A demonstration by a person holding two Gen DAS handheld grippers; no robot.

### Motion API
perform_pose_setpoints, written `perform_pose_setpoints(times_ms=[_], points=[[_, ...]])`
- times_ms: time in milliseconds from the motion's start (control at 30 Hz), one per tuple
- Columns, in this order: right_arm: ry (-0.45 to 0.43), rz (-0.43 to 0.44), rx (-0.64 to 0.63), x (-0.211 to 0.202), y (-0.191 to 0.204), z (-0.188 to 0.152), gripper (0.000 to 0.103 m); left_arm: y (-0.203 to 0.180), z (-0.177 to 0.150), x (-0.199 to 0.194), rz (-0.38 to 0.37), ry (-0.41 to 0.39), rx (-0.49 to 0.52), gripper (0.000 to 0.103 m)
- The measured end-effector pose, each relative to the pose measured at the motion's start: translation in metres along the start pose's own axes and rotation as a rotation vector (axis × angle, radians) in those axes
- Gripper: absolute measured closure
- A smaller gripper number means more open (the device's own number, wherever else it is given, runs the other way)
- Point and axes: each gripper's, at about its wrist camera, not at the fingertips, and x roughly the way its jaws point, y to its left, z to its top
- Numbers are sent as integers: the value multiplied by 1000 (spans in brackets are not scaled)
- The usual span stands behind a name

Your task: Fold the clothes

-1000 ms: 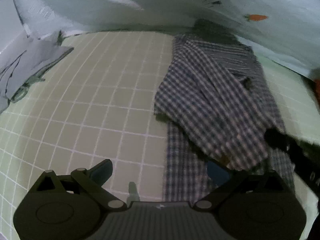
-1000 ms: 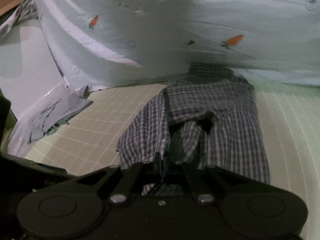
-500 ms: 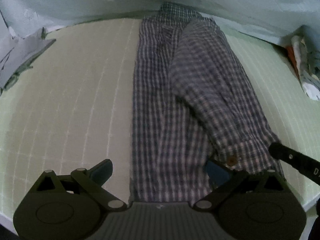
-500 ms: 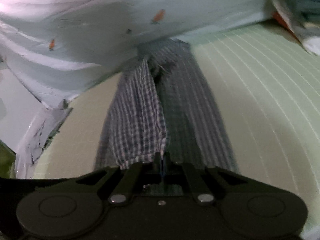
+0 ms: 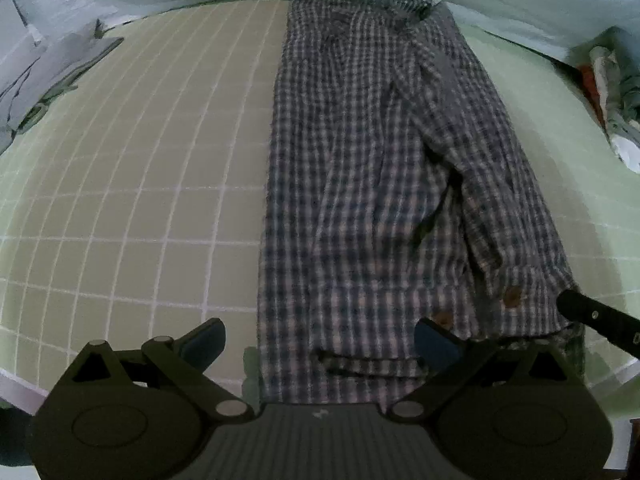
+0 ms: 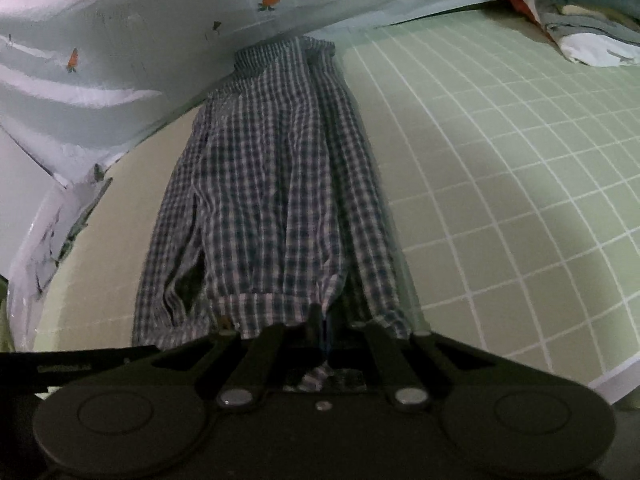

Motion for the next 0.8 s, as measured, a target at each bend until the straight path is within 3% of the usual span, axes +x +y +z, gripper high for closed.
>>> perform_pose_setpoints(times_ms=[233,333,433,500,567,800], points=[[-5,-53,-69,0,3,-4,100,4,-9,6,20,32,-11,3],[-11,-78,-102,-1,4,-6,95,5,-15,6,21,41,-14,3],[-18,-104,-136,-3,5,-8,77,3,-21,6,28,45,3,3],[-25,-125,-154,-4,5,-8,55,3,-25,7,28,53,5,3],[-26,-152,-167,-3,6,-10,44,3,-28,8,23,61,1,4],[28,-167,-172,-1,2,-25,33,3,-38,8,3,70,1,6]])
